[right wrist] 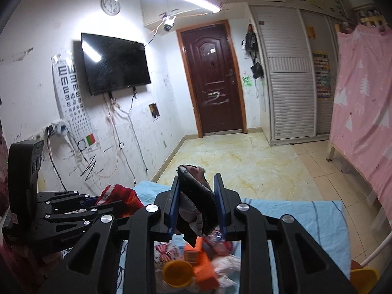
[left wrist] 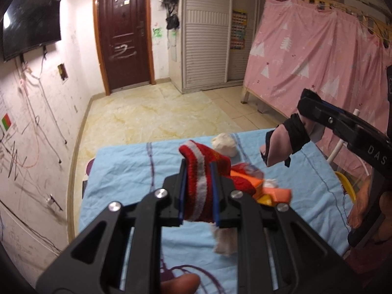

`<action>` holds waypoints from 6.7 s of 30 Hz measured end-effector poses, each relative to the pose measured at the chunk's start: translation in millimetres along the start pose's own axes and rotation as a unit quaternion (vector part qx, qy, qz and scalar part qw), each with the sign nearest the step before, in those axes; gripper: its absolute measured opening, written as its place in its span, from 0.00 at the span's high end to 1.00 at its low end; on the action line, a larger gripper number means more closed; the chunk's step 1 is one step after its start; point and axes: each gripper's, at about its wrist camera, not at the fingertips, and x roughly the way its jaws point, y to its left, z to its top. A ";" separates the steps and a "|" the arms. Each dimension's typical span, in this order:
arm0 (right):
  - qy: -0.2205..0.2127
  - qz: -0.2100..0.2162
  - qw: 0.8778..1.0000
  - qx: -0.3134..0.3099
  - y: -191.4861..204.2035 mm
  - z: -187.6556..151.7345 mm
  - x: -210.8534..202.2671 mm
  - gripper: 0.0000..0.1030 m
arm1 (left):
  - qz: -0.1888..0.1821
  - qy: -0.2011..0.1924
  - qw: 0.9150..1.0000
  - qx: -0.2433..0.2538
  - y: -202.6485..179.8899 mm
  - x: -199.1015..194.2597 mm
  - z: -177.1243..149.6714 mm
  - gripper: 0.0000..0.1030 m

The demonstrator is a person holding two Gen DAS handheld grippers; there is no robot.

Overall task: Collect trash
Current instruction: 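Grasp the red-white knit hat with the left tool while the right tool grasps the dark pink cloth, then carry both items over the yellow bin and open both tools to drop them, then move both open tools back over the bed, then grasp the Hello Kitty bag with the left tool while the right tool grasps the orange bowl, then carry the bag and bowl over the yellow bin and open both tools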

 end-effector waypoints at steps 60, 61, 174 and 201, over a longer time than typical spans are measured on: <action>-0.065 -0.250 0.937 0.236 -296.4 -153.1 -236.4 0.33 | -0.175 0.088 0.962 0.188 -379.9 82.3 15.1 0.54; -0.065 -0.249 0.937 0.236 -296.3 -152.2 -236.9 0.33 | -0.176 0.089 0.962 0.188 -377.8 82.2 15.2 0.54; 0.184 0.027 0.980 -0.068 52.3 -97.1 60.1 0.66 | -0.069 0.051 0.987 -0.136 45.9 16.9 -34.0 0.76; 0.074 -0.011 0.997 -0.004 -15.7 -68.8 -29.4 0.66 | -0.079 0.043 0.994 -0.066 -34.8 16.1 -7.8 0.76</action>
